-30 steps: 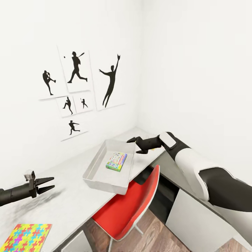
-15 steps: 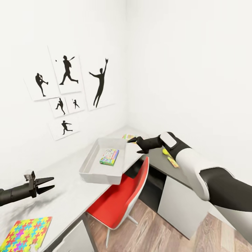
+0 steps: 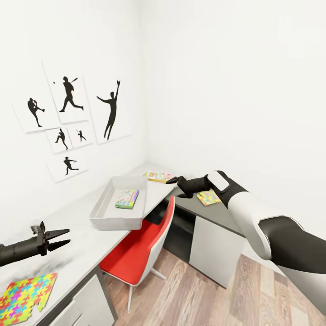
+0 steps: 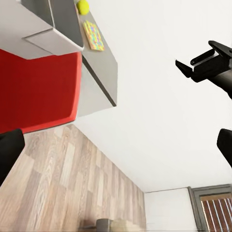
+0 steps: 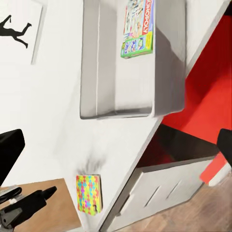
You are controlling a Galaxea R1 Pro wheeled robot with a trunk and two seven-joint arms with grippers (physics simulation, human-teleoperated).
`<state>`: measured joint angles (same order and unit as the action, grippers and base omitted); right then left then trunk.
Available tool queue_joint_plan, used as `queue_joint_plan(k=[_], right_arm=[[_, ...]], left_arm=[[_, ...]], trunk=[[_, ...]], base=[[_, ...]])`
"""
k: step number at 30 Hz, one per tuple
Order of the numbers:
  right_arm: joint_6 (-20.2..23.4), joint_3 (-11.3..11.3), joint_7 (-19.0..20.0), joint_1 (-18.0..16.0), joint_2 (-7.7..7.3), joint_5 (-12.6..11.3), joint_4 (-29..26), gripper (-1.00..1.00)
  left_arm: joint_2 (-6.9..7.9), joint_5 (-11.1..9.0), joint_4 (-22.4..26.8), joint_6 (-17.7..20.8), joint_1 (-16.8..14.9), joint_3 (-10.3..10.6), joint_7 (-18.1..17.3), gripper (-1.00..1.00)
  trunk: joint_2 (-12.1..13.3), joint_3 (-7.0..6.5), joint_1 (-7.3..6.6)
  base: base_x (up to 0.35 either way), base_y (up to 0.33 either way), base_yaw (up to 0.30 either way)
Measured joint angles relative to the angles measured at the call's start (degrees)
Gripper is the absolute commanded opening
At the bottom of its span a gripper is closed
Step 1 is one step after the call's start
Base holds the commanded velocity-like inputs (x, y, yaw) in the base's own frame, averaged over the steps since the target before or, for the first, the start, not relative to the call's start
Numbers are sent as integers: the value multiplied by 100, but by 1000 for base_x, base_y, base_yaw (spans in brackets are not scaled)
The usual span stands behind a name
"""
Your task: Put all the toys in the child's room - the three board games (two on the bed and one on the table), the two jigsaw puzzles on the table, and the tennis ball on the table - inside the toy box on the table in the child's room.
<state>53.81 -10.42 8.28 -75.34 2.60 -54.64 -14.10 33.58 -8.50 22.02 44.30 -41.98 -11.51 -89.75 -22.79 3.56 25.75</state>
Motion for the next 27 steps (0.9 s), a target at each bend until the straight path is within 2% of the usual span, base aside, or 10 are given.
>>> queue_joint_plan(k=[16, 27], right_arm=[[-32, -18, 0, 0, -27, 17, 0, 100], [-72, -32, 0, 0, -43, 34, 1, 100]], left_arm=[[4, -4, 0, -8, 0, 1, -1, 100], [-3, 1, 3, -8, 0, -1, -2, 100]], trunk=[[0, -107, 0], [1, -181, 1]], base=[[-95, -5, -225], [-171, 81, -225]])
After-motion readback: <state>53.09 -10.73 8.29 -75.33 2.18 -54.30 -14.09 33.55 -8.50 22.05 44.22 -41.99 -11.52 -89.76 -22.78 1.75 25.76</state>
